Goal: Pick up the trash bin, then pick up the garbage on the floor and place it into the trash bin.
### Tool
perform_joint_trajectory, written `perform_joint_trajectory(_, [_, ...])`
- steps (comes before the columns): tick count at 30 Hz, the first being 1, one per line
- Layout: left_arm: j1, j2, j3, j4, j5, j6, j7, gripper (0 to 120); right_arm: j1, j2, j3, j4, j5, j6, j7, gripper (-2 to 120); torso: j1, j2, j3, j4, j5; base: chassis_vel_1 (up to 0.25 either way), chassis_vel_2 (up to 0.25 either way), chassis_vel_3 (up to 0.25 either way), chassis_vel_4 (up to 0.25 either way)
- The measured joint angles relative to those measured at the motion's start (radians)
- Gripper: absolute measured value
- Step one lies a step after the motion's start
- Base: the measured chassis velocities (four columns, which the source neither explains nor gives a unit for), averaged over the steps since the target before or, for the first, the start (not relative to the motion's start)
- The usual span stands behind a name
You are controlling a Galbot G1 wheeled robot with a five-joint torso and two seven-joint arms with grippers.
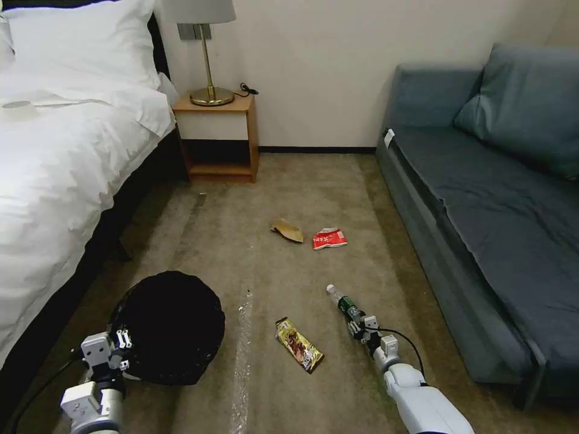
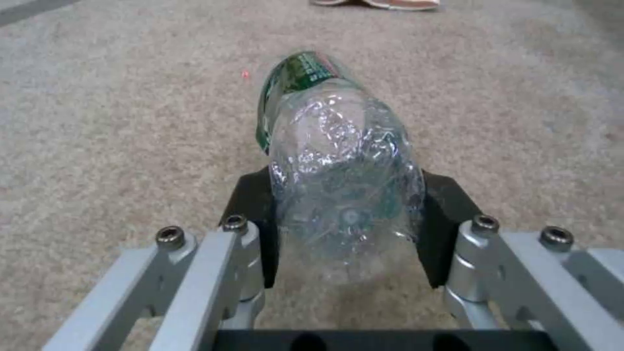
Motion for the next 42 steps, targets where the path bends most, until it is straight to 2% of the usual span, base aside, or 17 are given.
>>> perform_joint_trajectory(3, [-0.002,0.000,0.002,0.003,0.000,0.001,0.000,6,-0.012,-0.008,0.005,0.035,-0.001,0.007,0.009,38,0.000,0.000,0.000,0.0000,0.0000,0.000,0.000,0.000,0.000])
perform_joint_trajectory(5, [-0.005,0.001,0.007,0.003,0.001,0.007,0.000,6,-0.043,-0.031,0.002,0.126,0.012,0.010,0.018,38,0.000,0.000,0.000,0.0001,0.0000,0.000,0.000,0.000,0.000])
perform_joint_trajectory(6, [-0.005,0.001,0.007,0.003,0.001,0.007,0.000,6,-0.043,-0.031,0.002,0.126,0.012,0.010,0.018,38,0.000,0.000,0.000,0.0001,0.0000,0.000,0.000,0.000,0.000])
perform_joint_trajectory(9, [-0.014,0.002,0.019,0.003,0.008,0.021,0.000,6,-0.105,-0.082,-0.017,0.316,0.033,0.017,0.031,38,0.000,0.000,0.000,-0.0001,0.0001,0.000,0.000,0.000,0.000])
perform_joint_trajectory(10, [-0.014,0.002,0.019,0.003,0.008,0.021,0.000,6,-0.105,-0.082,-0.017,0.316,0.033,0.017,0.031,38,0.000,0.000,0.000,-0.0001,0.0001,0.000,0.000,0.000,0.000])
perform_joint_trajectory(12, [-0.024,0.002,0.032,-0.001,0.017,0.033,0.000,6,-0.168,-0.137,-0.029,0.490,0.043,0.020,0.047,38,0.000,0.000,0.000,0.0001,0.0002,0.000,0.000,0.000,0.000])
perform_joint_trajectory(13, [-0.024,0.002,0.032,-0.001,0.017,0.033,0.000,6,-0.168,-0.137,-0.029,0.490,0.043,0.020,0.047,38,0.000,0.000,0.000,0.0001,0.0002,0.000,0.000,0.000,0.000])
perform_joint_trajectory(14, [-0.028,0.002,0.042,-0.005,0.024,0.039,-0.001,6,-0.208,-0.177,-0.035,0.607,0.044,0.025,0.060,38,0.000,0.000,0.000,-0.0002,0.0004,0.000,0.000,0.000,0.000])
perform_joint_trajectory(15, [-0.028,0.002,0.042,-0.005,0.024,0.039,-0.001,6,-0.208,-0.177,-0.035,0.607,0.044,0.025,0.060,38,0.000,0.000,0.000,-0.0002,0.0004,0.000,0.000,0.000,0.000])
perform_joint_trajectory(17, [-0.035,0.002,0.063,-0.011,0.038,0.046,-0.001,6,-0.276,-0.249,-0.057,0.781,0.020,0.032,0.071,38,0.000,0.000,0.000,0.0000,-0.0002,0.000,0.000,0.000,0.000])
perform_joint_trajectory(18, [-0.035,0.002,0.063,-0.011,0.038,0.046,-0.001,6,-0.276,-0.249,-0.057,0.781,0.020,0.032,0.071,38,0.000,0.000,0.000,0.0000,-0.0002,0.000,0.000,0.000,0.000])
perform_joint_trajectory(22, [-0.047,0.001,0.091,-0.015,0.059,0.054,-0.002,6,-0.360,-0.320,-0.112,0.951,-0.027,0.035,0.092,38,0.000,0.000,0.000,-0.0001,0.0001,0.000,0.000,0.000,0.000])
perform_joint_trajectory(23, [-0.047,0.001,0.091,-0.015,0.059,0.054,-0.002,6,-0.360,-0.320,-0.112,0.951,-0.027,0.035,0.092,38,0.000,0.000,0.000,-0.0001,0.0001,0.000,0.000,0.000,0.000])
perform_joint_trajectory(25, [-0.057,-0.004,0.119,-0.021,0.075,0.064,-0.005,6,-0.413,-0.348,-0.140,1.038,-0.067,0.029,0.097,38,0.000,0.000,0.000,0.0000,-0.0001,0.000,0.000,0.000,0.000])
perform_joint_trajectory(35, [-0.077,-0.022,0.187,-0.018,0.107,0.070,-0.011,6,-0.455,-0.378,-0.176,1.099,-0.143,0.021,0.079,38,0.000,0.000,0.000,-0.0002,0.0000,0.000,0.000,0.000,0.000])
perform_joint_trajectory(42, [-0.093,-0.032,0.216,-0.005,0.127,0.075,-0.014,6,-0.368,-0.402,-0.256,1.107,-0.175,-0.022,0.055,38,0.000,0.000,0.000,0.0001,0.0000,0.000,0.000,0.000,0.000])
